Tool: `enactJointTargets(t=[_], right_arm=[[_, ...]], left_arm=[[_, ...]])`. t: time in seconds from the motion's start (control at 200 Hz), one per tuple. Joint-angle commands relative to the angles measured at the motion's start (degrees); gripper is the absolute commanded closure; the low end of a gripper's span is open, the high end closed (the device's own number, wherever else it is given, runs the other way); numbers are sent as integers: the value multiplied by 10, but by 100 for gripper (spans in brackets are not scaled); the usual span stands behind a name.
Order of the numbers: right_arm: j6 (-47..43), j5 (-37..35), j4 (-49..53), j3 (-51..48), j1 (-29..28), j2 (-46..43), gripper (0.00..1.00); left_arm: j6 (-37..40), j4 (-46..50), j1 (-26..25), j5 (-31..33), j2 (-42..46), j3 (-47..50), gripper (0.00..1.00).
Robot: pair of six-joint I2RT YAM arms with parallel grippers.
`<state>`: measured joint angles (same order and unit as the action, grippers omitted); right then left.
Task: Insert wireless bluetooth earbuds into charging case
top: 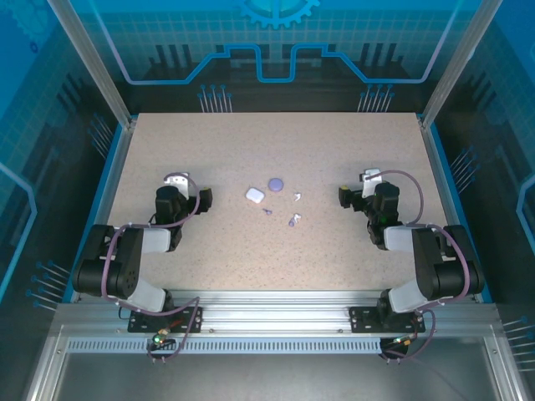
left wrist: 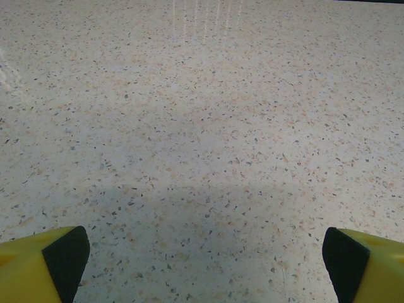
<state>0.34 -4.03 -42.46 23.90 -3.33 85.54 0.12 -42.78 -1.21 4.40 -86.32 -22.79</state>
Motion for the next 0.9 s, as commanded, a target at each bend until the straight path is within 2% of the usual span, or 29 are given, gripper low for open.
enactJointTargets(t=[0.0, 0.105, 0.165, 0.27, 0.33, 0.52, 0.64, 0.735, 0.896], right_arm=[[-3, 2, -3, 10, 3, 4, 0], [-3, 2, -3, 10, 2, 4, 0], [0, -7, 16, 18, 1, -8, 0], [26, -36, 188, 87, 2, -57, 0], [44, -20, 279, 123, 1, -73, 0], [90, 2, 427, 190, -21, -96, 0], [107, 40, 531, 258, -42, -80, 0], [106, 97, 576, 301, -67, -68, 0], [103, 158, 634, 364, -125, -25, 0]], left_arm=[[-1, -15, 7, -7, -5, -13, 1], [-1, -16, 6, -1, -3, -14, 1], [-9, 20, 6, 15, 14, -26, 1], [-38, 148, 6, 57, 62, -69, 1], [-74, 228, 7, 71, 89, -95, 1], [-157, 403, 7, 47, 181, -136, 1], [-185, 538, 6, 23, 207, -189, 1], [-219, 625, 6, -26, 211, -228, 1], [-269, 675, 6, -137, 215, -245, 1]])
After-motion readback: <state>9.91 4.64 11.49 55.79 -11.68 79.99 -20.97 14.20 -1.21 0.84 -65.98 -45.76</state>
